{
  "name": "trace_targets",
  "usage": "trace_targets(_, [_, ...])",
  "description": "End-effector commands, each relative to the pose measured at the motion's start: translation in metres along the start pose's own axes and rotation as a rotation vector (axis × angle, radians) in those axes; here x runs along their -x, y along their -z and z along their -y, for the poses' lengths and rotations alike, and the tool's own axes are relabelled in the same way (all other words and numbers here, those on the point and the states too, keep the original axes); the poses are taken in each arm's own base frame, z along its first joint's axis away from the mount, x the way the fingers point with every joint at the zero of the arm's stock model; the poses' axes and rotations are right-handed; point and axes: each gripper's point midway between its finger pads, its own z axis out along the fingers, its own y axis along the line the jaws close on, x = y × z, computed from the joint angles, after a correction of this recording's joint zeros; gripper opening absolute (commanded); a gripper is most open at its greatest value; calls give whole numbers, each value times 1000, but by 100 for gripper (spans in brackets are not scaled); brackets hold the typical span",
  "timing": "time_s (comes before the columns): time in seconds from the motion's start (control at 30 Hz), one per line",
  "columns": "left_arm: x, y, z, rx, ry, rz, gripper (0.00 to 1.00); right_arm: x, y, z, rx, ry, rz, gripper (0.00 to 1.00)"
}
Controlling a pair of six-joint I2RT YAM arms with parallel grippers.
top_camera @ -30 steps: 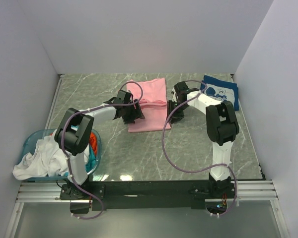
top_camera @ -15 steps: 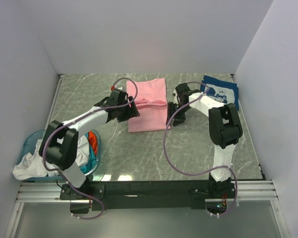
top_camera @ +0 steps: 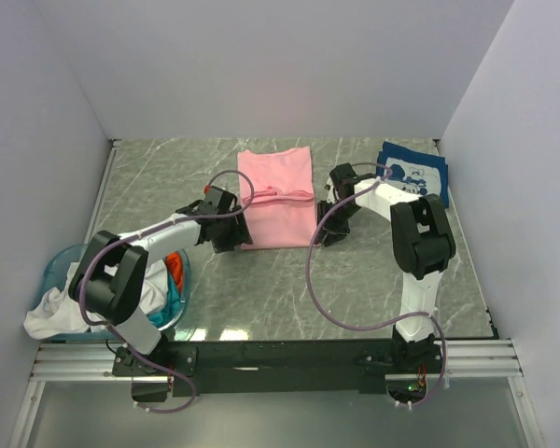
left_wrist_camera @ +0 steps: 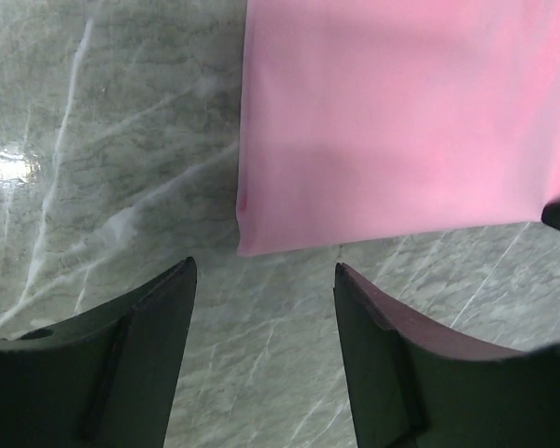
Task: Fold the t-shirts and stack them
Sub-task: Fold the tshirt
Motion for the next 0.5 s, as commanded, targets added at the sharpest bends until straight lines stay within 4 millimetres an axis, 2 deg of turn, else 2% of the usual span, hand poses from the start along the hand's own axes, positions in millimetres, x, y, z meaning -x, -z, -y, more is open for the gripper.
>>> trace_targets(0.0, [-2, -4, -1, 11, 6, -9, 65, -5, -5, -1, 21, -13, -16, 42])
trace_targets(0.47, [-11, -20, -19, 53, 34, -18, 55, -3, -14, -1, 29, -17, -27, 36])
